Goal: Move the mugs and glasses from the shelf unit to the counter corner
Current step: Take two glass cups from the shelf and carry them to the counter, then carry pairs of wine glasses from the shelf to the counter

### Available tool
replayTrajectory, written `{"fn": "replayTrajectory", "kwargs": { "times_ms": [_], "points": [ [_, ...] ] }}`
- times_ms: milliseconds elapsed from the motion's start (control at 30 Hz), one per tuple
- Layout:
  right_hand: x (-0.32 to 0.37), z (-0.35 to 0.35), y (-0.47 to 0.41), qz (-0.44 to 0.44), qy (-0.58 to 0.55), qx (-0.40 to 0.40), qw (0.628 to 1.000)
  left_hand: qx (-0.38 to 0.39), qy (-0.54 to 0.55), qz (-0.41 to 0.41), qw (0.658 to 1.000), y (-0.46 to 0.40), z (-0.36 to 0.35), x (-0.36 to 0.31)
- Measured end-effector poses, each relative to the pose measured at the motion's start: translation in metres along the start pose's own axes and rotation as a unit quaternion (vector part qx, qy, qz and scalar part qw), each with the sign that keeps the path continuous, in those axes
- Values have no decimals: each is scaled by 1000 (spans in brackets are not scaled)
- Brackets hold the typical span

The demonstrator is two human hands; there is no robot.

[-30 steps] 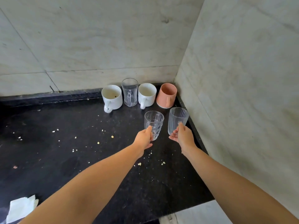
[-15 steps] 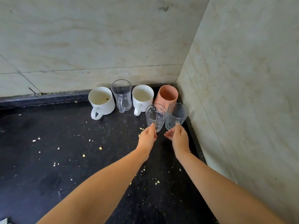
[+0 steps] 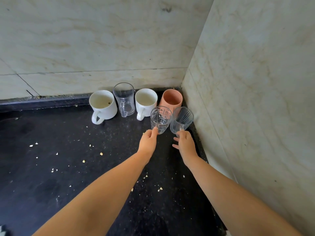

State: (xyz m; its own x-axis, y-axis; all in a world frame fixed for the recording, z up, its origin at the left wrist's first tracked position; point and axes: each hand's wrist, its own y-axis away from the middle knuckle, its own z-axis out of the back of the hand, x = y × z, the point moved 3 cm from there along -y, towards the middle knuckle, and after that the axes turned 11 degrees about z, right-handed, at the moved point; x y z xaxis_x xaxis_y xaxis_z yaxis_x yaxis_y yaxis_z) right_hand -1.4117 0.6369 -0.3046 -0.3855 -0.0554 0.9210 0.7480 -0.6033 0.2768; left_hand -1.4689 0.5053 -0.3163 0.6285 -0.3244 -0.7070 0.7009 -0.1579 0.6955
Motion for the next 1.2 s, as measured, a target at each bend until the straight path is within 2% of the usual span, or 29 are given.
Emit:
{"fn": "replayTrajectory", "kwargs": {
  "times_ms": [100, 200, 233, 300, 367, 433, 500, 633, 700, 933, 1200],
  "points": [
    [9, 9, 3, -28, 39, -5, 999, -22, -29, -2, 999, 15, 13, -6],
    [12, 12, 10, -135, 44, 5, 990, -49, -68, -1, 997, 31, 32, -9],
    [12, 10, 15, -163, 58, 27, 985, -55, -91, -6, 994, 36, 38, -8],
    [15, -1, 27, -162, 121, 112, 973, -78, -158, -30, 984, 50, 56, -3],
    [23, -17, 39, -82, 242, 201, 946, -110, -237, -55, 964, 63, 75, 6],
    [37, -38, 57, 49, 379, 254, 888, -154, -298, -66, 940, 81, 101, 21],
    [48, -62, 76, 163, 457, 293, 824, -205, -366, -68, 905, 99, 129, 38],
    [61, -116, 121, 369, 607, 332, 620, -294, -460, -32, 837, 141, 194, 78],
    [67, -142, 150, 436, 618, 342, 557, -328, -462, -10, 824, 167, 225, 100],
    [60, -233, 321, 600, 549, 397, 425, -445, -399, 86, 797, 311, 314, 222],
    [7, -254, 576, 678, 463, 476, 316, -497, -307, 228, 779, 513, 342, 418]
  ]
}}
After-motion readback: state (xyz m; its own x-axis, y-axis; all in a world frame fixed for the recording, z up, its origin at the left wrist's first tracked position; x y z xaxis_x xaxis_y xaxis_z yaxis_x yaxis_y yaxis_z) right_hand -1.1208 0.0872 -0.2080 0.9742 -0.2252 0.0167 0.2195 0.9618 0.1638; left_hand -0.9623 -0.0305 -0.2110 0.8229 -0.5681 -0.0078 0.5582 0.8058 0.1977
